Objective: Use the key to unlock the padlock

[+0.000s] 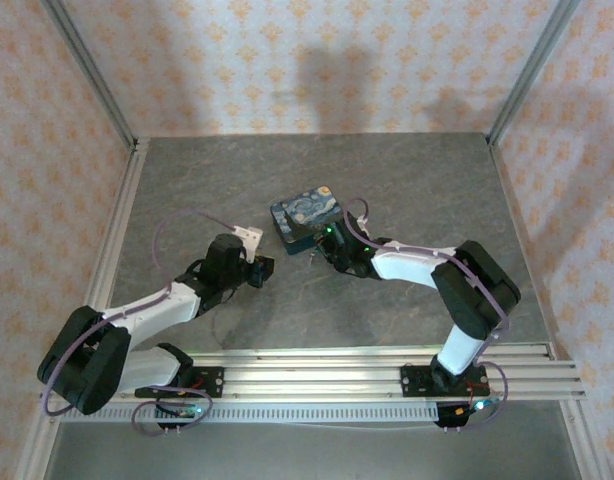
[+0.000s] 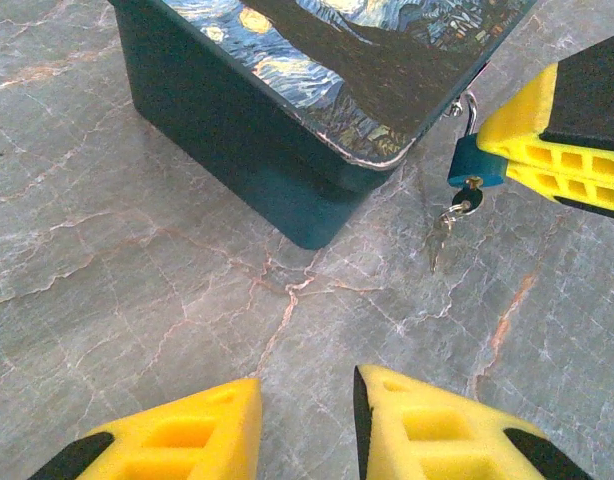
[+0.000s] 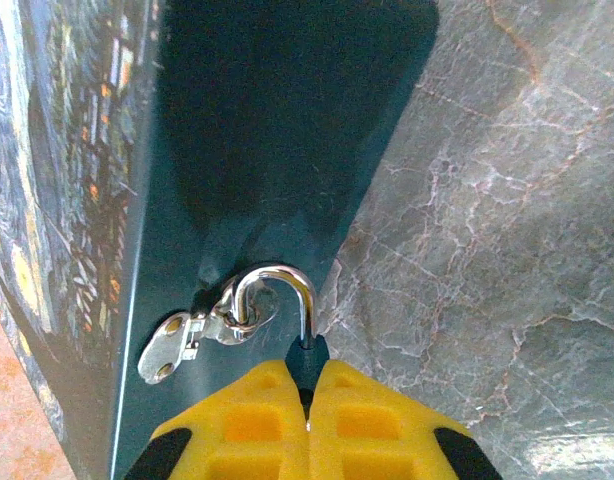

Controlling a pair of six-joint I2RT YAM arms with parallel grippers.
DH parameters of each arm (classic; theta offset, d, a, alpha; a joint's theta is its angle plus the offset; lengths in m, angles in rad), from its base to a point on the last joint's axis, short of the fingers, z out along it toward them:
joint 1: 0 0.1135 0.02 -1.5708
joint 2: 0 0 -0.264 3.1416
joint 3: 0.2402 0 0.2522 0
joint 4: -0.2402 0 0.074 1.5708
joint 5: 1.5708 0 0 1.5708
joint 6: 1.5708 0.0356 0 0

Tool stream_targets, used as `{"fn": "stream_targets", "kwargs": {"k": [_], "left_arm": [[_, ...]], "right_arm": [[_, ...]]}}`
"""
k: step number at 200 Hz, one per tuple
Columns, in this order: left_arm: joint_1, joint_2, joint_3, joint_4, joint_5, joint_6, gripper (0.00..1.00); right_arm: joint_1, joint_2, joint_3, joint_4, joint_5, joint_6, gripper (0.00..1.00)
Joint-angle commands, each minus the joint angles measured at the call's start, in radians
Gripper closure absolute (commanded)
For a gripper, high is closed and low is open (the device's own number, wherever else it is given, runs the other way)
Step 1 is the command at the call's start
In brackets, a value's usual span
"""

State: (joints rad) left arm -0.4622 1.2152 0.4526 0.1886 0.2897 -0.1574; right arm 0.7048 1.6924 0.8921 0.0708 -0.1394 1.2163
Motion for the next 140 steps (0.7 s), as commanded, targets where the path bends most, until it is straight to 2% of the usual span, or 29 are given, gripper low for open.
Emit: {"fn": "stream_targets", "kwargs": {"k": [1,101,121,140], "left_arm": [[0.006,-0.028,-0.02,-0.022,-0.028,-0.006,0.69],[0.005,-0.128,-0.048,-0.087,-0.061,0.007,0.68],[0.005,-0.159,-0.028,-0.143,-0.091,0.017,0.63],[0.006,-0.192,-0.002,-0.206,-0.14,0.03,0.56]], "right_arm": [[0.005,0.001,0.035,0.01,0.07,0.026,1.0],[0.021,-0.02,0.044,-0.031,0.152,0.039,1.0],[0.024,-0.051,0.041,-0.062,0.173,0.02,1.0],[0.024,-0.105,0.023,-0.09,0.201,-0.014,1.0]]}}
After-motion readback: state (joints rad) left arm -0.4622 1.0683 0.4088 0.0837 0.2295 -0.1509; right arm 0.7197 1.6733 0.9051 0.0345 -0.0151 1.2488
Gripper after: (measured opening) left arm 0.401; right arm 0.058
